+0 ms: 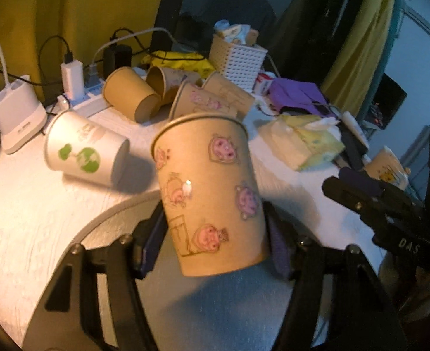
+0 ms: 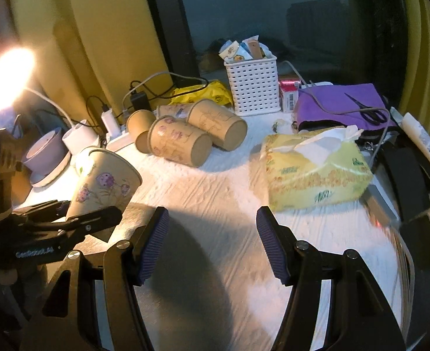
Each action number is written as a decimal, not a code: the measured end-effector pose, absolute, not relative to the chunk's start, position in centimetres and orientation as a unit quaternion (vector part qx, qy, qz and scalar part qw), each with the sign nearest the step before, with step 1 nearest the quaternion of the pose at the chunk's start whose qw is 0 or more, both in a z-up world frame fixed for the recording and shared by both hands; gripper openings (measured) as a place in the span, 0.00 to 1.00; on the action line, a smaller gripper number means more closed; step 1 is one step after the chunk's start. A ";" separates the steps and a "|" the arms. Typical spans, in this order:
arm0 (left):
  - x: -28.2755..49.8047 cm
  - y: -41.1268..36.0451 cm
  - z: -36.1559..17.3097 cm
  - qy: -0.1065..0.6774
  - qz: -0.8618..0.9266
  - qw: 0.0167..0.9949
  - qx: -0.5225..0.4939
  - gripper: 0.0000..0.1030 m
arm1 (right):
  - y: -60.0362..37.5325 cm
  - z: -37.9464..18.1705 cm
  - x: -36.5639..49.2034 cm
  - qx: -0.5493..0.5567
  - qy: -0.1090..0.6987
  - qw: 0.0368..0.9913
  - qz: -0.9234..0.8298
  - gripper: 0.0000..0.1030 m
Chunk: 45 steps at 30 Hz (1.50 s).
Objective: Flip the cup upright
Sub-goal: 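Close the left gripper on the brown cup's side and lift it, then grasp the cup rim with the right gripper while the left gripper releases it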
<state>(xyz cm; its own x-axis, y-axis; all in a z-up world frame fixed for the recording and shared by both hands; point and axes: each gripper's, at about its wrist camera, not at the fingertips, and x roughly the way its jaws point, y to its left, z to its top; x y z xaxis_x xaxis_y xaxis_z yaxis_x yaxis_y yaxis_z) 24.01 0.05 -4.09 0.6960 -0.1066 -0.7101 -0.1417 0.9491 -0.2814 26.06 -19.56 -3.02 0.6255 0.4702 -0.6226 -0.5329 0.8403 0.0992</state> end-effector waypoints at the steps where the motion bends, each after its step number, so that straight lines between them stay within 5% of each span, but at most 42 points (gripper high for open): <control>1: 23.2 0.1 -3.9 0.384 0.007 0.909 -0.159 0.62 | -19.4 -2.8 25.5 -0.048 0.330 0.901 0.278 0.64; 30: 4.8 -5.3 -1.6 0.238 -0.052 0.969 -0.044 0.62 | -19.1 1.4 6.8 -0.016 0.279 0.902 0.328 0.64; 45: -0.4 -7.9 -2.6 0.158 -0.069 0.985 0.021 0.62 | -16.8 -0.8 5.6 0.076 0.344 0.815 0.460 0.74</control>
<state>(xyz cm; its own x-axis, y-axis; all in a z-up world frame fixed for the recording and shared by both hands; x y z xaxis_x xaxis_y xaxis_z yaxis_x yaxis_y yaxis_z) -0.41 -7.89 -2.59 0.9407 -0.1291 -0.3138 0.1423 0.9896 0.0194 5.57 -16.78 -0.83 0.3405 0.8019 -0.4910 -0.6967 0.5659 0.4410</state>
